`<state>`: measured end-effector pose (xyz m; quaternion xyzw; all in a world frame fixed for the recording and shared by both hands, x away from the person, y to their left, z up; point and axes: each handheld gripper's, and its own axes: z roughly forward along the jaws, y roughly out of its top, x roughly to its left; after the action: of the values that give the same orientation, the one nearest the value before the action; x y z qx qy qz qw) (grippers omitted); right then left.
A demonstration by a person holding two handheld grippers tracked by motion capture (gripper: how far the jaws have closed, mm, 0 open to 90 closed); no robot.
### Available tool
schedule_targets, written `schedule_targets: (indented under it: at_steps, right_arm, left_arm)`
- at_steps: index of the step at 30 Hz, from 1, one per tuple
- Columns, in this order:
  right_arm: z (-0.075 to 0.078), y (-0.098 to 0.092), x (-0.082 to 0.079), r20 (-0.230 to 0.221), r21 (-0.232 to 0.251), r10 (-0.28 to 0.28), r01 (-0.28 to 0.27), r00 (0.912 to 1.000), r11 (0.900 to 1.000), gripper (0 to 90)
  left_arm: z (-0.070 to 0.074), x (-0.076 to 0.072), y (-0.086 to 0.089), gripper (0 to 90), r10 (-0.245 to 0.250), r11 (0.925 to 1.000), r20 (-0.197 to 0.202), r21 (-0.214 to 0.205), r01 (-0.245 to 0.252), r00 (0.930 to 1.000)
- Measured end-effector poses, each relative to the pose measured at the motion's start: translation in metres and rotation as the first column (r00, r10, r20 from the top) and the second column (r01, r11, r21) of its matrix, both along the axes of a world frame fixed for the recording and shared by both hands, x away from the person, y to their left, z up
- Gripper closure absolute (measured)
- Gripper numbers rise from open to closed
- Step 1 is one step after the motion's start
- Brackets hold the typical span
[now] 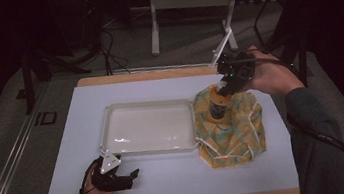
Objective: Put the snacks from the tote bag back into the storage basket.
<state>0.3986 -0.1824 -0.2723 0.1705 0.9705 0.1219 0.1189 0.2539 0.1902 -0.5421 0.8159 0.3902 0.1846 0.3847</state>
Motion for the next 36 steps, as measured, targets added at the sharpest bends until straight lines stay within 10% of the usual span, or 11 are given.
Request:
schedule_targets:
  at_steps: [36]
  right_arm:
    - [-0.003,0.047,-0.006,-0.007,0.011,0.090,-0.089,0.9960,0.9959,59.0]
  left_arm:
    - [0.000,0.000,0.001,16.7,0.004,1.0000,0.000,-0.009,-0.004,1.0000]
